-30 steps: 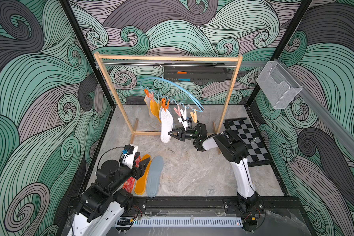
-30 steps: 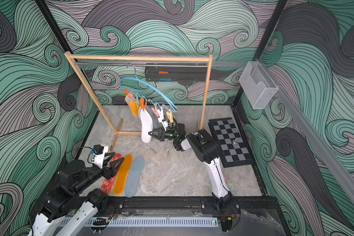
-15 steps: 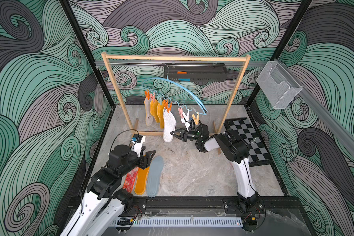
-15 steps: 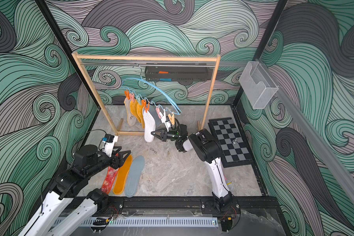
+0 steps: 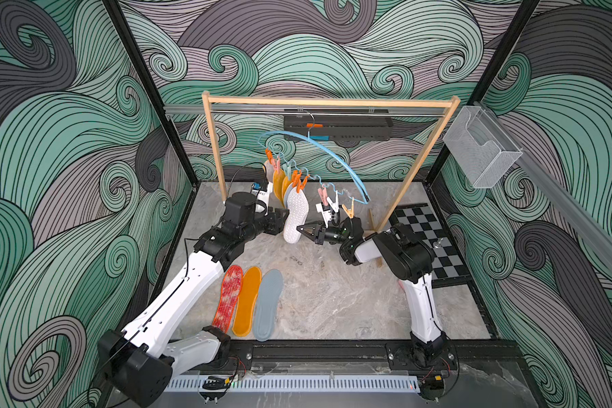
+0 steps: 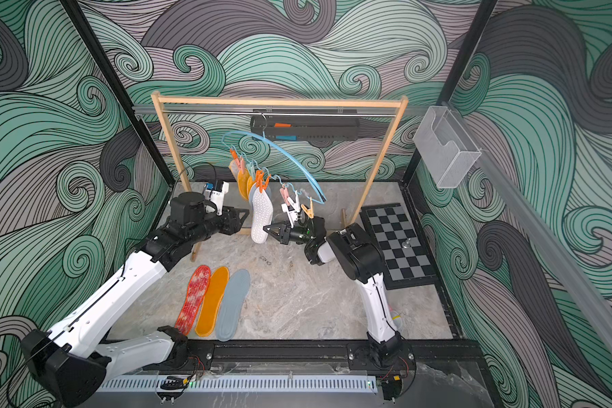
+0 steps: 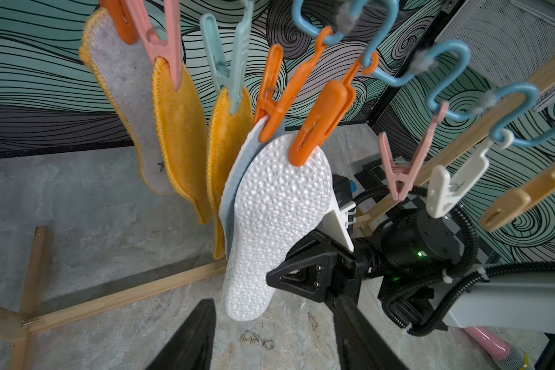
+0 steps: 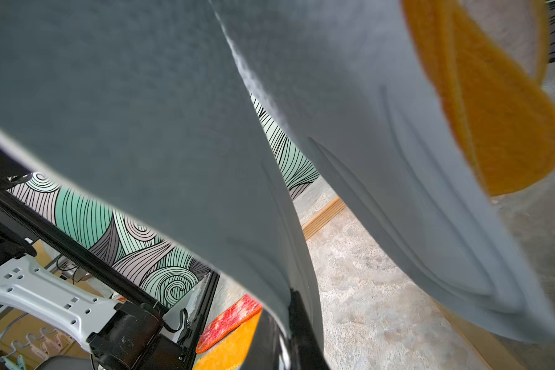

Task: Take the shoe insoles off the hanger
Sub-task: Remove the insole from the hanger, then open the clamp at the hanger.

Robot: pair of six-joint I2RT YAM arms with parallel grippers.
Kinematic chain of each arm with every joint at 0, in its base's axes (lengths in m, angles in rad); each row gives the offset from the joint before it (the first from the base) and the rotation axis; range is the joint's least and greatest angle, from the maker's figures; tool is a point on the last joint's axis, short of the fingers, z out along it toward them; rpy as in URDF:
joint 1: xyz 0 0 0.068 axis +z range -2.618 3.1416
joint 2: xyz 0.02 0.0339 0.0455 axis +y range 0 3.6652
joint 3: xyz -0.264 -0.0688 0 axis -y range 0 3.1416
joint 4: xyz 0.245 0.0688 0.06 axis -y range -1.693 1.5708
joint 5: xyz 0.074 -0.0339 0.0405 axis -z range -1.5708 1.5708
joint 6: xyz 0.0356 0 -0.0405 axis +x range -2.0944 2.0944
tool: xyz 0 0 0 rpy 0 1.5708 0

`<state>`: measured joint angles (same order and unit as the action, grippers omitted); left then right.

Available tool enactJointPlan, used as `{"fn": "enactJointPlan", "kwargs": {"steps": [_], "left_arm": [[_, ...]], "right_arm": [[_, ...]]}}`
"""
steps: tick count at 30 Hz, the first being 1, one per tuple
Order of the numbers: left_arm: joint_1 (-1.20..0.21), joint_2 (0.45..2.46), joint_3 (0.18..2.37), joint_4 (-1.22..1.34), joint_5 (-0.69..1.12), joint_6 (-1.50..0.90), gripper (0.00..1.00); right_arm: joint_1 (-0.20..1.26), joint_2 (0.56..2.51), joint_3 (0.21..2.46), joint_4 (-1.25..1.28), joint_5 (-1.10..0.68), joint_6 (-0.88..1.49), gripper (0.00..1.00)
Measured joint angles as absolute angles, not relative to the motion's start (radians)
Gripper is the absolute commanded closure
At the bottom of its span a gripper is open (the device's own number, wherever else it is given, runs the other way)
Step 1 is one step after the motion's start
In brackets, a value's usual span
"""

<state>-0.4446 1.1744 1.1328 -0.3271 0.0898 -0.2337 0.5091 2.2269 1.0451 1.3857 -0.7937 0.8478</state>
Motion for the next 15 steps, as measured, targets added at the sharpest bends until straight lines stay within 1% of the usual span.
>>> {"fn": "enactJointPlan", "kwargs": {"steps": [8,15], "left_arm": [[-0.489,1.240,1.150,-0.226,0.073,-0.233,0.40],[-0.581,1.336,1.185,-0.131,-0.065,-0.199,0.40]], "right_arm": [[0.495,2.209,1.024,1.388,-0.787,0.847,0.92],[0.492,2.208,1.023,1.387,-0.787,0.847,0.92]]}}
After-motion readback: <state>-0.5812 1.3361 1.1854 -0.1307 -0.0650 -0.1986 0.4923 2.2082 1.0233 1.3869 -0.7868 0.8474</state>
